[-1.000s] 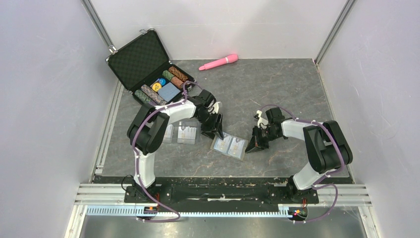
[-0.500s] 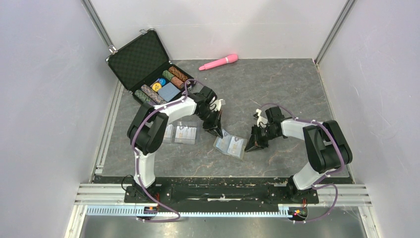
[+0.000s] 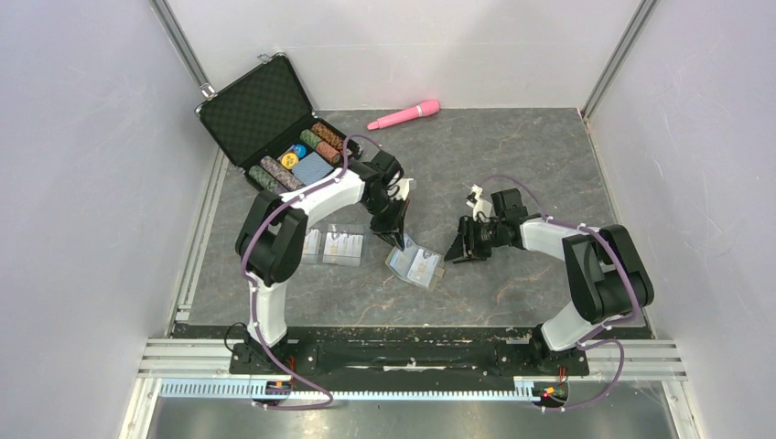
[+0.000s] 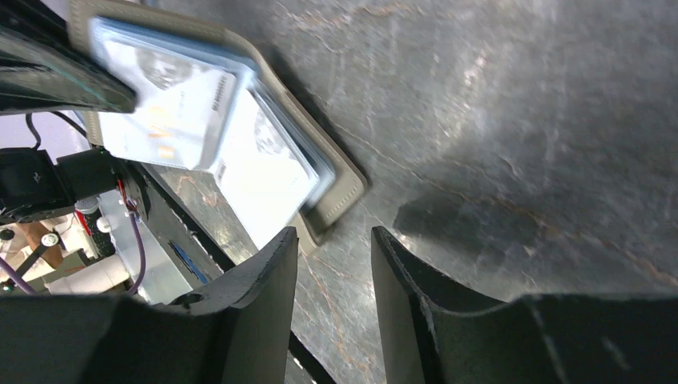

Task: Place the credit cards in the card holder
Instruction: Close the card holder at the center of the board.

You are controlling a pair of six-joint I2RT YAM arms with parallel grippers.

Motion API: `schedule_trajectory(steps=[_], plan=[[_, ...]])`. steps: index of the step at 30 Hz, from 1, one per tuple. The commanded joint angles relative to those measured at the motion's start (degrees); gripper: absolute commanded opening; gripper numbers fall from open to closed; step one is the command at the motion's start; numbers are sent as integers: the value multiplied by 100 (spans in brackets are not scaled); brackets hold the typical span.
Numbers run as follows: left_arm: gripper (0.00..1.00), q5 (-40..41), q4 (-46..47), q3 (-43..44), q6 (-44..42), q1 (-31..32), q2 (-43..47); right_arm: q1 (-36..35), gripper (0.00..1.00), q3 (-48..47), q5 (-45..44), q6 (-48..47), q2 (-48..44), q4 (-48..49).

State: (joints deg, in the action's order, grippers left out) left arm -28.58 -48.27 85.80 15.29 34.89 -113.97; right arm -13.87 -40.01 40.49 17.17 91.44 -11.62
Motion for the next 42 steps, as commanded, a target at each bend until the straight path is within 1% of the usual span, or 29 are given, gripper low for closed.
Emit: schedule_trajectory(steps=[1,3,6,9,12,15,21,24,31,37,39,42], plan=[[2,66,-146,169,-290,78,-28,-132,43,-94,344,90,-67,817],[2,80,-142,165,-285,79,-36,-229,44,-144,495,161,52,1004],[2,97,-139,149,-290,79,-29,-416,44,-273,583,217,303,1116],[2,126,-139,148,-283,79,-35,-535,42,-340,483,236,544,947],[2,162,-140,172,-250,79,-61,-553,42,-299,277,148,569,727],[2,218,-139,221,-212,79,-71,-564,42,-170,308,74,527,654],[2,389,-108,358,-43,62,-125,-669,42,2,621,35,499,617],[2,470,32,341,165,-14,-113,-687,41,13,781,-39,511,519],[2,322,107,534,262,-74,-232,-932,41,-225,1531,-192,804,573],[2,575,104,519,386,-83,-254,-1122,40,-375,1819,-218,988,628],[2,616,107,541,413,-103,-271,-1141,37,-418,1903,-286,1028,573],[2,643,107,592,422,-139,-285,-1148,29,-530,1829,-621,1101,192]])
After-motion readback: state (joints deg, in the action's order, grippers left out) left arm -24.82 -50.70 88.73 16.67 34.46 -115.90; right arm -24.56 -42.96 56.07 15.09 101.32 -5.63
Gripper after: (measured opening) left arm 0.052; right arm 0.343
